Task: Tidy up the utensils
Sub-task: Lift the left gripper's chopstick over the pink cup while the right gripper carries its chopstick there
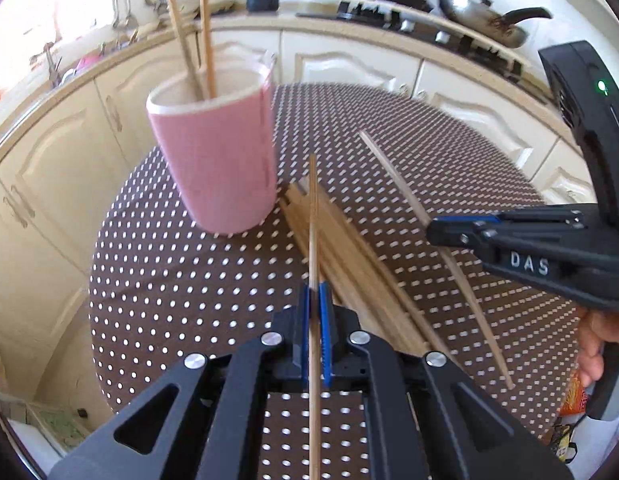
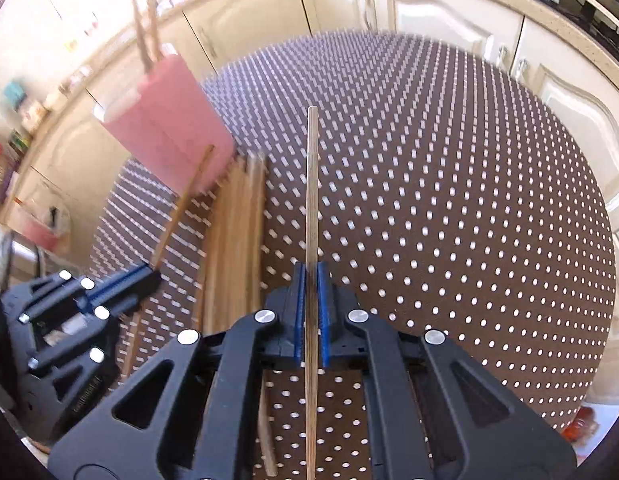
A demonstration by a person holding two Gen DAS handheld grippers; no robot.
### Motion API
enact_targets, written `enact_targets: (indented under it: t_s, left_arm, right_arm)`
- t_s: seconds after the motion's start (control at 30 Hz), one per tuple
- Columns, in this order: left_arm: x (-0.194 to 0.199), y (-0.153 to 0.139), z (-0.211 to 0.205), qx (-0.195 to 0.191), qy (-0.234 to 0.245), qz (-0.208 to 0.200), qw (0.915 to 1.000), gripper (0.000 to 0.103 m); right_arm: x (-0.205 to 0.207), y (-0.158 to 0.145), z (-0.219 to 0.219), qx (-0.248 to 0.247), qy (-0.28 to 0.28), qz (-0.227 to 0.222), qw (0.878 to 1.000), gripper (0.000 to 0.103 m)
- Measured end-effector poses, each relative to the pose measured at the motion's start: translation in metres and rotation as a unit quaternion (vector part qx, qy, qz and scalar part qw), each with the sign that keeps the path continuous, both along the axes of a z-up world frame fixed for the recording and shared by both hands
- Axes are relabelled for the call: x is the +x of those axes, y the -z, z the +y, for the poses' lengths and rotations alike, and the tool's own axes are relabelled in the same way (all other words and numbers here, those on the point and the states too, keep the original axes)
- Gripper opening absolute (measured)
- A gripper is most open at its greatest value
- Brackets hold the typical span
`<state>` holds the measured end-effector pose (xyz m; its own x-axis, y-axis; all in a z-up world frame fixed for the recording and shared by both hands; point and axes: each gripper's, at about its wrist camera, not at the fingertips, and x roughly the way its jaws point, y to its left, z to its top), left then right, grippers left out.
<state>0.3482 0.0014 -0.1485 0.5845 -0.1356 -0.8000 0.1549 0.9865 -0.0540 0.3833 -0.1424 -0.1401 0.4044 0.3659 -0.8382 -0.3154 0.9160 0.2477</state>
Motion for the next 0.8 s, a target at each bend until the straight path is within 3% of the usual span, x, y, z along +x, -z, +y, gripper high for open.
enact_targets:
  t_s: [0.33, 0.57, 0.8]
  left_arm:
    - [-0.034, -0.066, -0.004, -0.034, 0.013, -0.106, 0.9937, 0.005]
    - [-0.054, -0.110, 0.014, -0.089, 0.006, -0.184, 0.9789, 0.005]
    - [-0.061, -0.128, 0.039, -0.136, -0.019, -0.264, 0.9548, 0.005]
  right_arm:
    - [-0.028, -0.065, -0.029, 0.102, -0.020, -0.100, 0.990, 0.007]
    - [-0.051, -0.110, -0.002, 0.153, -0.035, -0.182, 0.971, 0.007]
    - [-0.057, -0.136, 0.008, 0.189, -0.038, -0.235, 0.953, 0.007]
